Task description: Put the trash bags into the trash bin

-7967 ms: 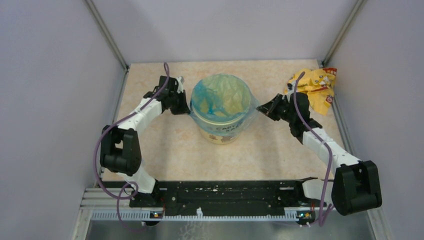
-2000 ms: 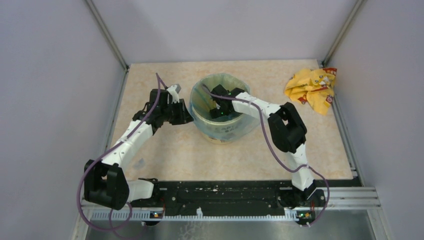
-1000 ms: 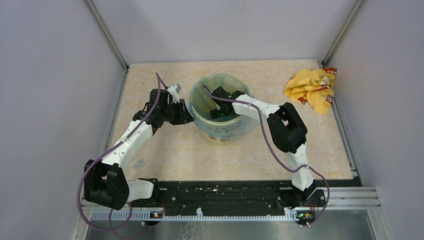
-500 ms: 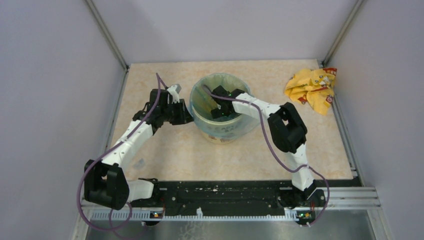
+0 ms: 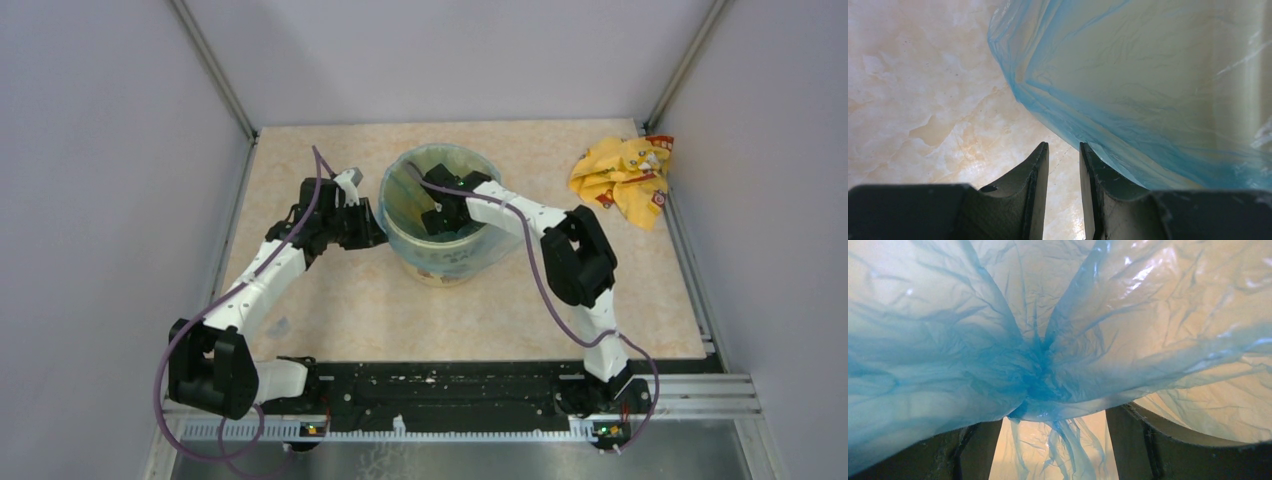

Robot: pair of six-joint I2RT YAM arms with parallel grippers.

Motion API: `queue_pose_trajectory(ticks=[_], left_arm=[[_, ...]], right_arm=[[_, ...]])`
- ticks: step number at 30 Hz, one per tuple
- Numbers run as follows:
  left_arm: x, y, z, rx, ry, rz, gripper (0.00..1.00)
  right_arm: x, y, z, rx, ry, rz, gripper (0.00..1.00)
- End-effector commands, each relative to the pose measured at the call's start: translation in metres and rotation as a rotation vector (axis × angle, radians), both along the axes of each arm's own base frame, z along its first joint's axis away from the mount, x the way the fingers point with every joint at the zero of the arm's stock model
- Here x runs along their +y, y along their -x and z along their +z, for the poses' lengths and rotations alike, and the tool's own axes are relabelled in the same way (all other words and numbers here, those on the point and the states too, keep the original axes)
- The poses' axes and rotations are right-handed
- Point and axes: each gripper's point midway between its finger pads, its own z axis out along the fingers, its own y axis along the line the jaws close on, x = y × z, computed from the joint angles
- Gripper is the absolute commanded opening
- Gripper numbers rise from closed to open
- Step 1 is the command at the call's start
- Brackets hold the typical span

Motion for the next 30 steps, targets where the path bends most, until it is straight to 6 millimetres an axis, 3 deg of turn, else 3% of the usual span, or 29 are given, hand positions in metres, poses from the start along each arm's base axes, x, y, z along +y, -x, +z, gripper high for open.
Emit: queue_pose_trajectory(ticks=[1,30], left_arm=[[-0.006,-0.008,0.008,-0.046,0.022,-0.019,0.35],[-0.005,-0.008,0.006,-0.045,0.02,-0.014,0.35]], right_arm=[[0.002,-0.012,0.045,-0.09,-0.058,-0.027,0.72],[-0.002,-0.01,0.096,-0.149,-0.077,-0.038,0.73]])
